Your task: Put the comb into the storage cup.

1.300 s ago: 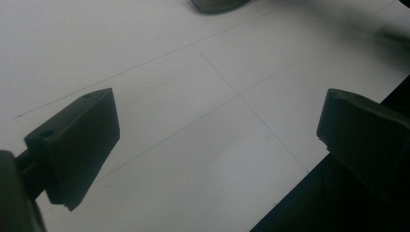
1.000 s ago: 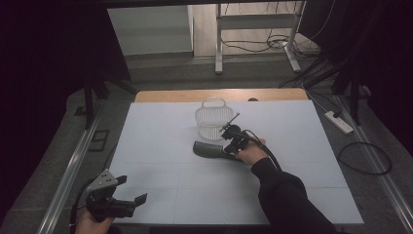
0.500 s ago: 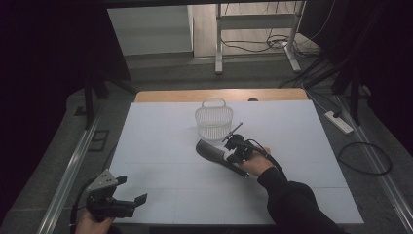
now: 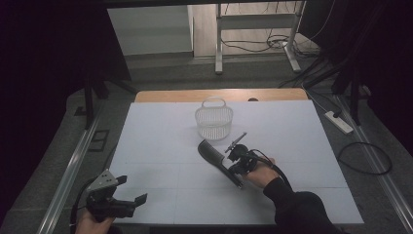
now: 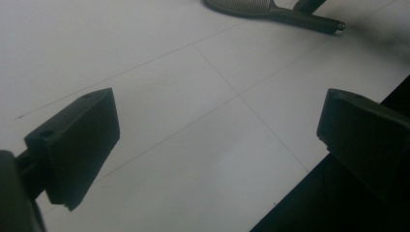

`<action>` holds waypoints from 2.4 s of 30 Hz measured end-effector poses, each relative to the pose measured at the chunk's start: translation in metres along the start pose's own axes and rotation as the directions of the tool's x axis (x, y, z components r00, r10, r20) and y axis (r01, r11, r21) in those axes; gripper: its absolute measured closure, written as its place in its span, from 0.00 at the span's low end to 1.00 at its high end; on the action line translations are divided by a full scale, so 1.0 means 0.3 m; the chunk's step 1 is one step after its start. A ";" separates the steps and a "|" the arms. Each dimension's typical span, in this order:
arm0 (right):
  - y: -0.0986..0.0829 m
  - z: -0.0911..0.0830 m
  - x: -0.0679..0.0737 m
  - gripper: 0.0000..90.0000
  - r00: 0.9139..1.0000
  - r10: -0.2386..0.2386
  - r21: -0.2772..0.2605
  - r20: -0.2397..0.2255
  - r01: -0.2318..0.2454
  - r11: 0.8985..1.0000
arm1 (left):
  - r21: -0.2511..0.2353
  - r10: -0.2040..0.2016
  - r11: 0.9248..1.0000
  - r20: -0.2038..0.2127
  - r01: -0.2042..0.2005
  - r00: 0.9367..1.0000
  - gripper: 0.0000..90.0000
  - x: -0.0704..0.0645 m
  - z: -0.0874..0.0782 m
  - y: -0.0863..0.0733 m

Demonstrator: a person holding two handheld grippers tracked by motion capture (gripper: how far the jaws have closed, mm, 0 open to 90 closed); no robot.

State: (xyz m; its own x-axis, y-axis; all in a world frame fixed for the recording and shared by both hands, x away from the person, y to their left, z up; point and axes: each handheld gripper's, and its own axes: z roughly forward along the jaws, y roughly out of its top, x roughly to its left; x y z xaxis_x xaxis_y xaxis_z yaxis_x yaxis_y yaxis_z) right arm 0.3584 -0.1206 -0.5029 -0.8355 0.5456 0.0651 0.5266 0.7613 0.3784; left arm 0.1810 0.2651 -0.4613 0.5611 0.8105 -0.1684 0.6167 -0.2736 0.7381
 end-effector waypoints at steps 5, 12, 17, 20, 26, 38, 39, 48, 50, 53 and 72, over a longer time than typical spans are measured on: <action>-0.011 -0.002 0.009 0.99 1.000 -0.001 -0.002 0.000 0.001 1.000 | 0.001 0.002 1.000 0.000 -0.002 1.000 0.03 0.000 0.000 0.000; -0.011 -0.032 0.003 0.98 1.000 0.005 -0.044 0.017 -0.004 0.999 | -0.002 -0.003 1.000 0.001 0.003 1.000 0.03 0.001 0.000 0.000; -0.020 -0.072 0.006 0.93 1.000 0.010 -0.084 0.025 -0.008 0.996 | -0.002 -0.004 1.000 0.002 0.004 1.000 0.03 0.002 -0.001 0.000; -0.024 -0.095 0.010 0.87 1.000 0.017 -0.111 0.026 -0.014 0.994 | -0.002 -0.004 1.000 0.002 0.004 1.000 0.03 0.002 -0.001 0.000; -0.024 -0.127 0.011 0.70 0.999 0.032 -0.143 0.040 -0.026 0.989 | -0.003 -0.004 1.000 0.001 0.004 1.000 0.03 0.002 0.000 0.000; 0.011 -0.129 0.046 0.26 0.999 0.032 -0.119 0.042 -0.027 0.993 | -0.002 -0.004 1.000 0.002 0.004 1.000 0.03 0.002 0.000 0.000; 0.014 -0.127 0.051 0.22 0.999 0.030 -0.117 0.040 -0.025 0.993 | -0.002 -0.003 1.000 0.001 0.003 1.000 0.03 0.002 0.000 0.000; 0.034 -0.109 0.066 0.00 0.997 0.039 -0.113 0.060 -0.033 0.993 | -0.002 -0.004 1.000 0.002 0.004 1.000 0.03 0.002 0.000 0.000; 0.037 -0.110 0.067 0.00 0.997 0.036 -0.112 0.062 -0.029 0.993 | -0.002 -0.003 1.000 0.002 0.003 1.000 0.03 0.002 0.000 0.000; 0.042 -0.106 0.070 0.00 0.997 0.039 -0.101 0.062 -0.033 0.994 | -0.001 -0.004 1.000 0.003 0.004 1.000 0.03 0.002 0.000 0.000; 0.019 0.011 0.062 0.00 0.997 0.035 0.002 0.068 -0.036 0.999 | -0.004 -0.006 1.000 0.006 0.006 1.000 0.03 0.003 -0.001 -0.001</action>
State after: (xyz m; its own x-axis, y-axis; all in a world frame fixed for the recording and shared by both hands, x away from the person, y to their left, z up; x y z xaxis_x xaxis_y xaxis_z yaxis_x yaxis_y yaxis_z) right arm 0.3463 -0.1049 -0.5027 -0.8037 0.5948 0.0156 0.5564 0.7421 0.3738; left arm 0.1812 0.2662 -0.4615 0.5609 0.8089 -0.1762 0.6174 -0.2668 0.7400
